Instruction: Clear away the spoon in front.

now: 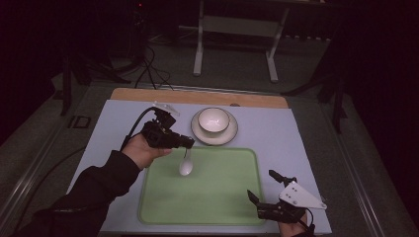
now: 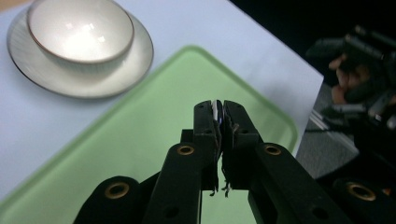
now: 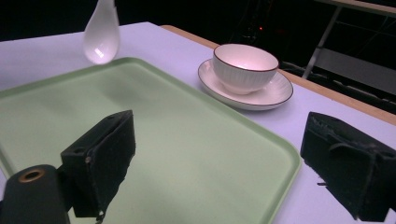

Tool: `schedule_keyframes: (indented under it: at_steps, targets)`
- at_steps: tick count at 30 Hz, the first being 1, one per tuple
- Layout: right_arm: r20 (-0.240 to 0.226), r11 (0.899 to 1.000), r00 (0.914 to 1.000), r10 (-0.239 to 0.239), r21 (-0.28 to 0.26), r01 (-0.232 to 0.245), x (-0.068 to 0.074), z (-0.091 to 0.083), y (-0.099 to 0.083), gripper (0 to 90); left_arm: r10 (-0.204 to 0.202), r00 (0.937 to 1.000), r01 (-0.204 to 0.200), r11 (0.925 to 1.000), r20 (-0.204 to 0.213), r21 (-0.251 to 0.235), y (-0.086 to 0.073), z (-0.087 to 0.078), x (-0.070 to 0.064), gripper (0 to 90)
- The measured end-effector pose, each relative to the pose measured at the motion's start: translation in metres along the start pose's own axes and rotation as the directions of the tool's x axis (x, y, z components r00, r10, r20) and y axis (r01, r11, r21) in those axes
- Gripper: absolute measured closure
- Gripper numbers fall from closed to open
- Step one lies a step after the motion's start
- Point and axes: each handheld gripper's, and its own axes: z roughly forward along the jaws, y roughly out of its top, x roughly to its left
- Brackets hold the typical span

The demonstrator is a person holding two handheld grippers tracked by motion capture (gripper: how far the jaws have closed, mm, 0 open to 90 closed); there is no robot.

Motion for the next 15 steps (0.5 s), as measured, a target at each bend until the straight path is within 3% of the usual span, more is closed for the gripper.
schedule_keyframes:
  at_steps: [10, 11, 15]
  targets:
    - [-0.004, 1.0, 1.0, -0.002, 0.001, 0.002, 0.0, 0.001, 0.0, 10.2, 0.024, 0.9995, -0.026, 0.9938, 0.02, 0.108, -0.021, 0.02, -0.002, 84.7]
    - [-0.004, 1.0, 1.0, -0.001, 0.001, 0.001, 0.0, 0.001, 0.0, 10.2, 0.031, 0.9992, -0.034, 0.9901, 0.024, 0.136, -0.026, 0.027, -0.002, 84.7]
    - [-0.003, 1.0, 1.0, -0.004, 0.005, 0.004, 0.001, 0.001, 0.0, 10.2, 0.034, 0.9988, -0.04, 0.9841, 0.036, 0.173, -0.033, 0.04, -0.001, 84.7]
